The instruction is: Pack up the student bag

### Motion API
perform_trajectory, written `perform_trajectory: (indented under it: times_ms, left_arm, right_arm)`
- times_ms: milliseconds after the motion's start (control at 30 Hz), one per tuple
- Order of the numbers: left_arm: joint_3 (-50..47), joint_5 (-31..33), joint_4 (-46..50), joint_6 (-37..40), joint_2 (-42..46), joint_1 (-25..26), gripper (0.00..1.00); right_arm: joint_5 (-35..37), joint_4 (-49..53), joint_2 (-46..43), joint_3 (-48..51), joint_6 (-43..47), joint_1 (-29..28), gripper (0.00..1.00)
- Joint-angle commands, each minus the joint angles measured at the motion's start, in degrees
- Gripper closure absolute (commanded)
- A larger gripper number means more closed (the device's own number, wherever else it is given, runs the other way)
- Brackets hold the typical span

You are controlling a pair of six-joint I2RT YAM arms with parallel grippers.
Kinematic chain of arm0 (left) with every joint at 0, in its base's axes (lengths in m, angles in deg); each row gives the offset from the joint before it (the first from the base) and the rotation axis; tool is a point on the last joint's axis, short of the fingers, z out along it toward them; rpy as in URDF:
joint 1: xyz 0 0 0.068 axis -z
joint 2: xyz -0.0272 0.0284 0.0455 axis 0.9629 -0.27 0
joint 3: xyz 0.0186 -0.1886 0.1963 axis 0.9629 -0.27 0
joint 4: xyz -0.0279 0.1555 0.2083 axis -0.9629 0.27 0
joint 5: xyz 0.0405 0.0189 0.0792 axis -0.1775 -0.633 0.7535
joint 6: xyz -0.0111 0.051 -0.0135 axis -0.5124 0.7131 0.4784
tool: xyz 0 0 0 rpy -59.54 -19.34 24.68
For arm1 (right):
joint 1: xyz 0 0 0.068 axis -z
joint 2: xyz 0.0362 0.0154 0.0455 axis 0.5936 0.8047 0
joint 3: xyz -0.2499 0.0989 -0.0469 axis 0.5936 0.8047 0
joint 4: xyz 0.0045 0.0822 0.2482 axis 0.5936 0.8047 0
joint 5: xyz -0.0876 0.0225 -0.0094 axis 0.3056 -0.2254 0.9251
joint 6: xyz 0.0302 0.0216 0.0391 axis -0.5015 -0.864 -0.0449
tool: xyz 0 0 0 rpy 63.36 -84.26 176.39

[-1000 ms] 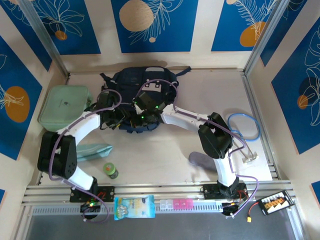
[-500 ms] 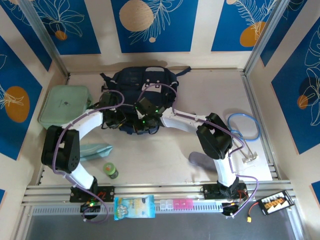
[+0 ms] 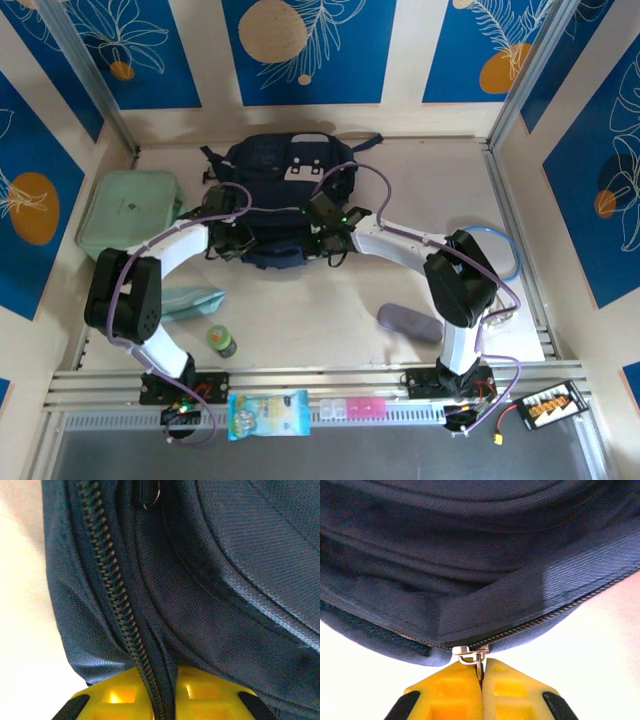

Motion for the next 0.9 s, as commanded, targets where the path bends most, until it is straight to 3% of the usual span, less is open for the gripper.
perform_trajectory:
  times_ms: [0, 300, 367, 467, 567, 700, 867]
  left_arm:
    - [-0.85, 4.19, 0.24, 1.60, -0.69, -0.74, 0.87]
    - [0.82, 5.70, 3.10, 5.54, 3.06, -0.90, 0.84]
    - [1.94, 5.61, 4.20, 7.65, 4.35, -0.86, 0.76]
    - [4.16, 5.37, 7.00, 13.19, 7.03, -0.76, 0.55]
    - [5.87, 0.43, 7.21, 20.16, 9.58, -0.64, 0.39]
    - [7.52, -9.02, 5.19, 26.74, 10.18, 1.35, 0.30]
    - [8.97, -12.70, 0.66, 32.74, 7.13, 7.38, 0.28]
  right_arm:
    - [8.25, 7.93, -2.29, 0.66, -1.42, 3.81, 0.99]
    - [4.25, 5.54, -1.93, -1.39, -0.65, 4.63, 0.98]
    - [1.95, 4.34, -2.09, -1.07, 0.30, 4.50, 0.99]
    - [-1.57, 2.53, -2.78, -0.40, 1.53, 4.90, 0.99]
    - [-5.12, 0.19, -4.10, 0.97, 2.19, 5.75, 0.99]
    - [-11.29, -3.64, -5.70, 2.93, 1.20, 7.95, 0.99]
    - [-17.40, -8.02, -6.50, 5.41, -0.51, 9.61, 0.99]
